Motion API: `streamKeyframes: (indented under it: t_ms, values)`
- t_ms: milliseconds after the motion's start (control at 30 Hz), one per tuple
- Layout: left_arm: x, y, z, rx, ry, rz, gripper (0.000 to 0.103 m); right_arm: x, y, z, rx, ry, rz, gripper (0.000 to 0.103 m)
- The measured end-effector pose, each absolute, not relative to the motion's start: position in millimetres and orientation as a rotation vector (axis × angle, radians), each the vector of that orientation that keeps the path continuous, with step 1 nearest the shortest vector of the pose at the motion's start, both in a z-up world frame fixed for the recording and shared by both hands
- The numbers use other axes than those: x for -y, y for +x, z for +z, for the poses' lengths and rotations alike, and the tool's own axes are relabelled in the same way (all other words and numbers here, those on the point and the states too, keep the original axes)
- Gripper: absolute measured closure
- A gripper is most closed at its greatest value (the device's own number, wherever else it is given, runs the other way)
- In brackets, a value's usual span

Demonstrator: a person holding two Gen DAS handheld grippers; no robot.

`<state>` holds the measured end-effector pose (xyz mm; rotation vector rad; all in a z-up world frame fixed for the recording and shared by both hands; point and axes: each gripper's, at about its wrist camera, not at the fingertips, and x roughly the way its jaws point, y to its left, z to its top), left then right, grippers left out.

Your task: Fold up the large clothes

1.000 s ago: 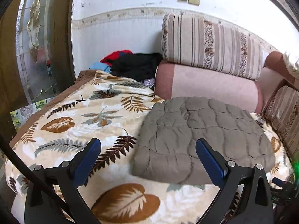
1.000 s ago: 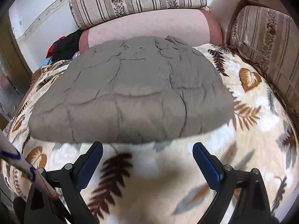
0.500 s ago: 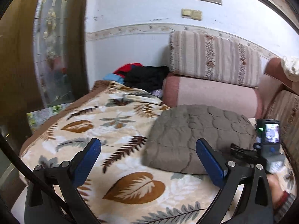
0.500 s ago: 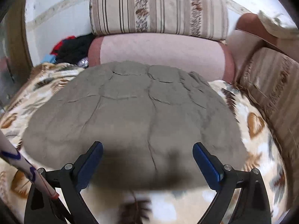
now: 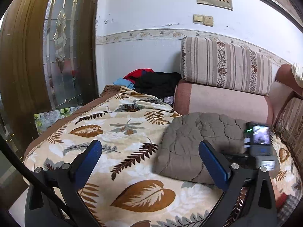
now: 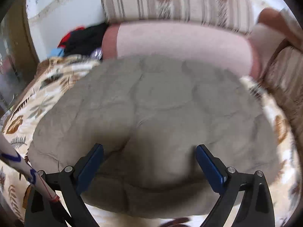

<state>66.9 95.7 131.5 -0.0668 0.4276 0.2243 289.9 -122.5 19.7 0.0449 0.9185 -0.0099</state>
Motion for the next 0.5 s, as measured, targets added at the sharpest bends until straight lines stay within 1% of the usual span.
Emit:
streamKeyframes:
  t_ms: [67, 167, 200, 333, 500]
  values:
    - [-95.2, 67.3, 130.2, -0.425, -0.069, 0.22, 0.001, 121.4, 298.9, 3.6, -0.947, 0.027, -0.016, 0.0]
    - [-95.7, 66.5, 129.6, -0.416, -0.086, 0.206, 0.001, 125.7, 285.9, 18.9, -0.919, 0.041, 0.016, 0.001]
    - [-95.3, 67.8, 128.8, -0.423, -0.089, 0.201, 0.001, 130.5, 272.9, 28.9, -0.893, 0.047, 0.03, 0.003]
    - [-87.3, 77.0, 119.0, -0.519, -0.09, 0.153, 0.001, 154.7, 204.5, 50.8, -0.813, 0.036, 0.024, 0.003]
    - [-61.9, 80.5, 97.4, -0.642, -0.072, 0.101, 0.001, 186.9, 124.1, 39.3, -0.834, 0.041, -0.069, 0.003]
